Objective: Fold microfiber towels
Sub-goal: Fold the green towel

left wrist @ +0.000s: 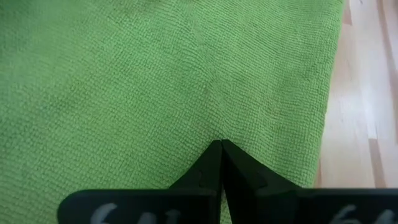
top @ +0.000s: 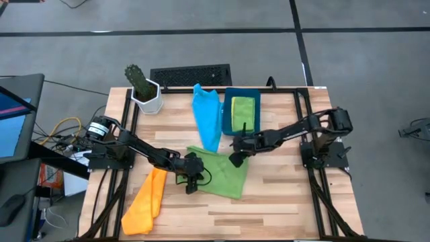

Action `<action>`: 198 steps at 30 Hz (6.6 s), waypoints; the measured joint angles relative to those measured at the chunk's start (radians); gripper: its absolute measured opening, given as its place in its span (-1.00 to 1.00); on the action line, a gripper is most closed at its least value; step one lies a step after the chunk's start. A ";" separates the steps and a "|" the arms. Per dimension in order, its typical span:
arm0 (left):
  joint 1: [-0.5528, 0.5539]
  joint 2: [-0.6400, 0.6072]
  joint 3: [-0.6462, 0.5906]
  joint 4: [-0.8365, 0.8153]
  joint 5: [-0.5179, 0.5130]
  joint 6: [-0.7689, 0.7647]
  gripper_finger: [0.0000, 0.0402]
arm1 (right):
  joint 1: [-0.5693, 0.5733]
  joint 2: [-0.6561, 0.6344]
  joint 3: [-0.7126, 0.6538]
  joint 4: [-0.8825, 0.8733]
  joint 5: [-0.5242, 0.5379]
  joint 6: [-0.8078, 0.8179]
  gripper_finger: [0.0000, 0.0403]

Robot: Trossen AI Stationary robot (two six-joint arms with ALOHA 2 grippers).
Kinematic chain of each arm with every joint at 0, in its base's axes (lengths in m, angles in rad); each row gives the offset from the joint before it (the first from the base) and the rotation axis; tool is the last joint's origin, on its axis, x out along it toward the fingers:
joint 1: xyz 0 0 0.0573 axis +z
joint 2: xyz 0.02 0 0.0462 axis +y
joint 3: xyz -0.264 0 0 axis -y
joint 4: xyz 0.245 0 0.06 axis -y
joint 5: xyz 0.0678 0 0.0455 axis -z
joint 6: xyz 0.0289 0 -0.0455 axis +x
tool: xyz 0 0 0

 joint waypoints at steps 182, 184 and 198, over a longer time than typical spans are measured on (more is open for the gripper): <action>-0.507 0.026 -0.108 0.096 -0.575 -0.409 -1.00 | 0.542 0.447 0.333 0.552 0.519 -0.043 -0.92; -0.507 0.026 -0.108 0.100 -0.574 -0.412 -1.00 | 0.540 0.463 0.332 0.549 0.511 -0.020 -0.92; -0.504 0.029 -0.110 0.115 -0.575 -0.418 -1.00 | 0.572 0.381 0.330 0.391 0.464 -0.001 -0.89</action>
